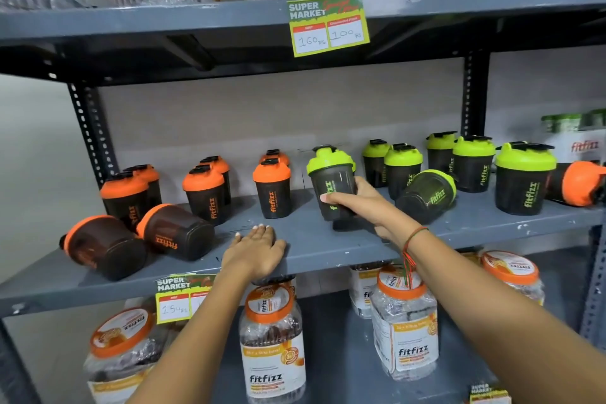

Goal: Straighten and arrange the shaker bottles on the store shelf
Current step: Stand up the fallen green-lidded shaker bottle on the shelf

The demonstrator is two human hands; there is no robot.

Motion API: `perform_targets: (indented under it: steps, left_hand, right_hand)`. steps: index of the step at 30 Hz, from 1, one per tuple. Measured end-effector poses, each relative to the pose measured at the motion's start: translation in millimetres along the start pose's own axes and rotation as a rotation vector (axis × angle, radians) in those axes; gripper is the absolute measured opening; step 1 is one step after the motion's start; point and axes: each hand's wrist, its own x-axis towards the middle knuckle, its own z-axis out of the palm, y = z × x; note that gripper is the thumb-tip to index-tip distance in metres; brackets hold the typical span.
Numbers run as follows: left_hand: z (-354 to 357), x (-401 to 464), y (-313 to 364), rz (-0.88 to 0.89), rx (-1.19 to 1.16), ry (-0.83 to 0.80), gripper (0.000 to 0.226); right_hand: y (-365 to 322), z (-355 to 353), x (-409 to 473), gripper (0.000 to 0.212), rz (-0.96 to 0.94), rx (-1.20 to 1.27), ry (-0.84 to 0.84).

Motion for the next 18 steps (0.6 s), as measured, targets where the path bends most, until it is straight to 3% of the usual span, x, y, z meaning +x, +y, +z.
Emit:
perform_targets:
  steps: [3, 10, 18]
  left_hand:
    - [0.6, -1.2, 0.1, 0.001, 0.004, 0.009, 0.066]
    - [1.7, -0.7, -0.4, 0.008, 0.017, 0.025, 0.066]
    - [1.0, -2.5, 0.8, 0.010, 0.018, 0.037, 0.065]
  right_hand:
    - [14.1, -6.4, -5.9, 0.073, -0.031, 0.001, 0.030]
    - [27.8, -16.6, -14.7, 0.070, -0.100, -0.009, -0.133]
    - [26.7, -25.9, -17.9, 0.082, -0.066, -0.092, -0.096]
